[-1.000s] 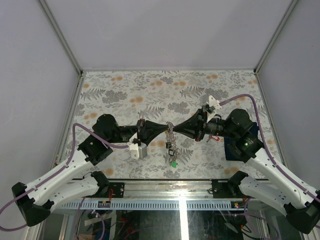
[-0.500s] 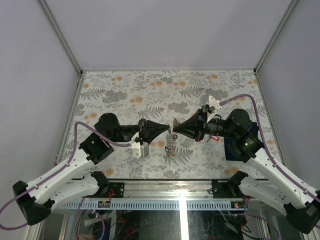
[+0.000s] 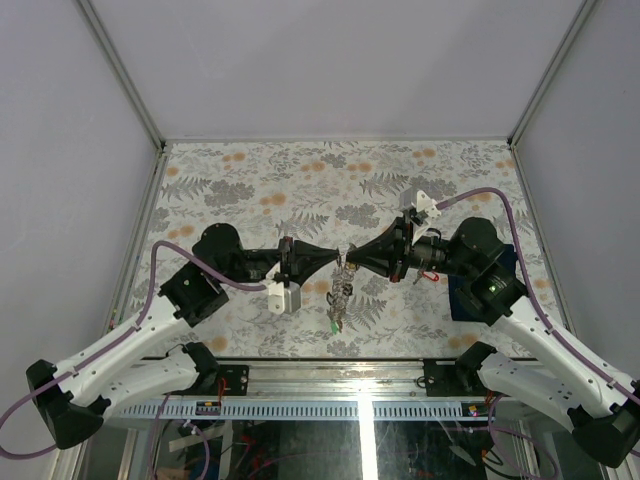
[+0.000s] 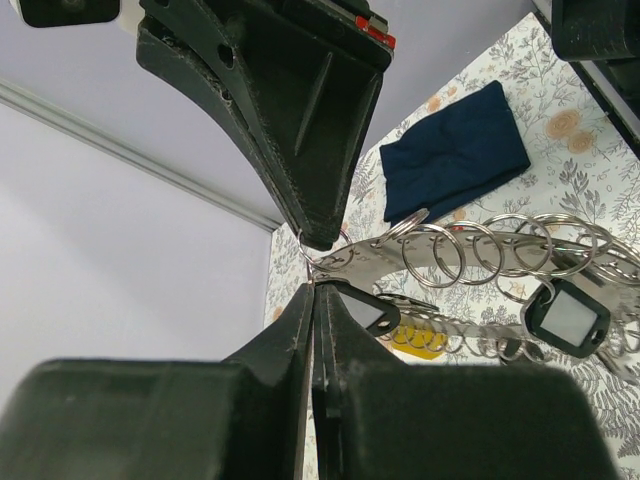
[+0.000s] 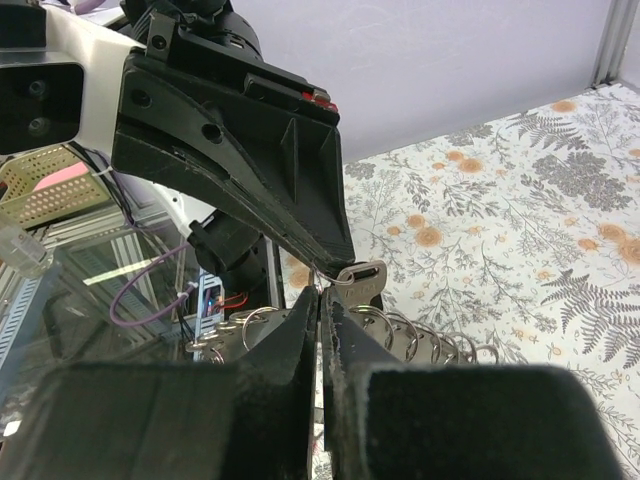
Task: Put the keys on the keyring
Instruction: Insert the key onto the keyring.
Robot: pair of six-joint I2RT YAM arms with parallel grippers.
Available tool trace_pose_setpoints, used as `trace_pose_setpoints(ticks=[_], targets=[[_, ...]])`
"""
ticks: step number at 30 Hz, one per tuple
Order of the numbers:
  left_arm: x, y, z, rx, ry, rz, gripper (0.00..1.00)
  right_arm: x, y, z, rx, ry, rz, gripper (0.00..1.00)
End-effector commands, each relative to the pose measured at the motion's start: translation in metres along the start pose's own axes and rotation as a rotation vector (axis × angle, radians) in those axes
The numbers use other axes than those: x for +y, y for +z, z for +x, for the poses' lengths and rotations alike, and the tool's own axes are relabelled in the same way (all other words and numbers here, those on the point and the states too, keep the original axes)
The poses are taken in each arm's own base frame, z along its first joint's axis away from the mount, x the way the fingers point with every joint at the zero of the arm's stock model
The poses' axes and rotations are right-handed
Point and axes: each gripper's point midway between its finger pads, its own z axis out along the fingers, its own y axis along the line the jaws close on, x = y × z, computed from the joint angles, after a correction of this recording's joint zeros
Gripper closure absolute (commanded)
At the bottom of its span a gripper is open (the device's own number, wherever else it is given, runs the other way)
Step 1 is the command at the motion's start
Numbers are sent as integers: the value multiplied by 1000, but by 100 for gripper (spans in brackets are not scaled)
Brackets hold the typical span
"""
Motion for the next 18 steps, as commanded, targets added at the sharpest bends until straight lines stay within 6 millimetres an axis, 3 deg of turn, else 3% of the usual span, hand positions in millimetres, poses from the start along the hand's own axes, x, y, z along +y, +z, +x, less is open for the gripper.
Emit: trace_pose_setpoints(ticks=[1,18], targets=[[7,0,-11,-26,23,9,100,6,-2,-51,-141,-109,29,100],[0,3,-6,-12,0,53,100,3,-7,-58,-188,-120,65,100]])
